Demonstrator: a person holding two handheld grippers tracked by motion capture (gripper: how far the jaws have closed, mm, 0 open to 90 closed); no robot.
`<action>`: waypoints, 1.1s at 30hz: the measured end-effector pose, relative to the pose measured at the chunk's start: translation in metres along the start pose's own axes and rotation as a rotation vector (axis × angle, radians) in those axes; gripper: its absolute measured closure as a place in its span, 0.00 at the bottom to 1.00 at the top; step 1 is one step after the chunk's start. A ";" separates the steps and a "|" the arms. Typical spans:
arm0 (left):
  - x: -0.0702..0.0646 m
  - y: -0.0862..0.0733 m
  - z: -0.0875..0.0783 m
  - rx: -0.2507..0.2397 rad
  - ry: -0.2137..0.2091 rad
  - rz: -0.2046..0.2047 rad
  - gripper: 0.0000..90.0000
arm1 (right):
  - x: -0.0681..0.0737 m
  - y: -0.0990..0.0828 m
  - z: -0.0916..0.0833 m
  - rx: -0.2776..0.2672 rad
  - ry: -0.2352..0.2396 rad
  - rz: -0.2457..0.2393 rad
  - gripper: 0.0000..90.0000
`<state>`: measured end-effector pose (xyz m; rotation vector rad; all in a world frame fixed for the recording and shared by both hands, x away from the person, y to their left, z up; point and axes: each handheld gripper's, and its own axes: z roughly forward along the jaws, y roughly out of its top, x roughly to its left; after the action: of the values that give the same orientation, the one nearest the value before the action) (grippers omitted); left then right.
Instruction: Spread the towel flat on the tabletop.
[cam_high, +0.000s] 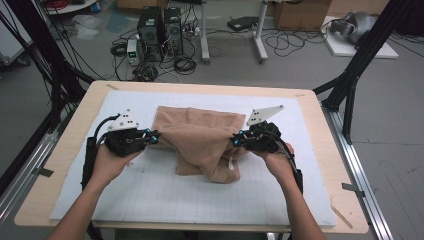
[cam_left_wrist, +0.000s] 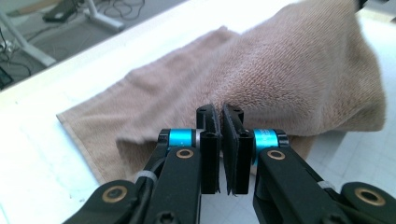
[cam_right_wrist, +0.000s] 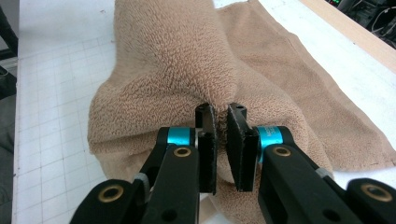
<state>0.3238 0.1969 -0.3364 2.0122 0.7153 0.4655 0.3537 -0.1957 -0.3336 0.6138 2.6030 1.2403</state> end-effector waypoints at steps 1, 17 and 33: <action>0.001 0.000 0.003 0.020 0.013 0.008 0.95 | -0.001 0.001 0.003 0.007 -0.003 0.001 0.92; 0.023 -0.018 0.065 0.151 0.059 -0.100 0.83 | -0.033 -0.007 0.041 0.062 -0.054 0.134 0.76; -0.031 -0.038 0.048 0.130 -0.060 0.010 0.69 | 0.022 -0.040 0.021 0.057 0.014 0.028 0.72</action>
<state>0.3166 0.1615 -0.3950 2.1425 0.7144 0.3710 0.3304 -0.1937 -0.3775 0.6563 2.6588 1.1858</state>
